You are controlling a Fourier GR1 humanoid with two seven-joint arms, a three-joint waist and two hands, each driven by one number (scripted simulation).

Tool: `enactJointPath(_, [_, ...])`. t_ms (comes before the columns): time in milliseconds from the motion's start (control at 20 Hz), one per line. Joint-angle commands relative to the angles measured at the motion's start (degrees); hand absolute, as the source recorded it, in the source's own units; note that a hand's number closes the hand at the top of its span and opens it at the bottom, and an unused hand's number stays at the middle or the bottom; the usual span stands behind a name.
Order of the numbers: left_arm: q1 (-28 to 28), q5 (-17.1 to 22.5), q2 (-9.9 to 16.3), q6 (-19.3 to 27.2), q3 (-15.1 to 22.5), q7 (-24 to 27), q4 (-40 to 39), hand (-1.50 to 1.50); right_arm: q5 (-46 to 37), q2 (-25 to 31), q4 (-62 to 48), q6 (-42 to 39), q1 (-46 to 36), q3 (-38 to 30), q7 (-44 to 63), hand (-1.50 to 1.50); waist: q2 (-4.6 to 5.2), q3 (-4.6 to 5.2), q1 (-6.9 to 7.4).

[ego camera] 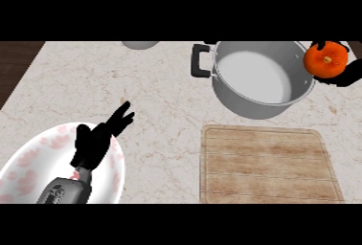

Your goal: Pick the squash from the cutting board and place it in the pot

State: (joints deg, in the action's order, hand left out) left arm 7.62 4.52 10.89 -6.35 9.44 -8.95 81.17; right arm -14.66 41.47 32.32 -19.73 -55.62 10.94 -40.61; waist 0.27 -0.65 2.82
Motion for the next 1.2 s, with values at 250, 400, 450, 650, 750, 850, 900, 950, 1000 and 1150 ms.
enactJointPath(250, [-1.14,-0.15,0.27,0.2,-0.64,-2.02,0.19,0.0,-13.86,-10.32,-3.61,12.61,-6.57,8.75,4.32,1.5,0.35,0.65,-0.05])
enactJointPath(400, [-0.96,-0.66,-0.78,0.1,-0.07,0.0,-2.14,0.0,-19.87,-11.33,-4.33,18.52,-8.47,12.33,8.4,1.5,0.52,0.7,-0.35])
enactJointPath(450, [-3.37,0.49,0.79,-0.51,-0.91,-1.71,1.5,0.0,-21.02,-12.46,-4.03,20.2,-6.86,13.12,9.44,1.5,0.05,0.66,-0.56])
enactJointPath(650, [-1.46,0.67,0.1,-0.67,-1.17,-1.52,-0.36,0.0,-25.77,-17.46,-10.4,16.37,-10.25,16.81,16.52,1.5,0.48,0.7,-0.15])
enactJointPath(750, [-1.86,-0.71,-0.59,0.17,-0.29,-0.36,-1.03,0.0,-27.39,-17.93,-12.39,9.91,-10.95,19.05,19.35,1.5,0.4,0.76,-0.44])
enactJointPath(850, [-0.51,-0.68,-0.85,0.97,-0.72,-2.49,-1.26,0.0,-27.48,-20.01,-16.07,8.66,-10.78,18.53,24.23,1.5,0.61,0.71,-0.3])
enactJointPath(900, [0.09,-1.18,-0.77,0.7,-0.45,-1.49,-1.82,0.0,-28.54,-21.66,-17.15,6.25,-13.1,19.46,26.38,-1.5,0.71,0.73,-0.02])
enactJointPath(950, [-1.92,-1.47,-0.78,1.15,-0.47,-0.78,-1.16,0.0,-29.8,-21.6,-16.47,7.62,-10.7,20.48,24.93,-1.5,0.27,0.69,-0.97])
enactJointPath(1000, [-1.54,-0.14,-0.37,-0.11,-1.29,-0.58,-0.92,0.0,-30.33,-22.03,-17.86,6.21,-11.76,20.72,24.35,-1.5,0.41,0.68,-0.65])
enactJointPath(1150, [-1.59,-0.96,-1.63,0.94,0.06,-2.98,0.97,0.0,-26.46,-25.8,-19.36,9.99,-11.15,15.68,21.27,-1.5,0.53,0.6,-0.4])
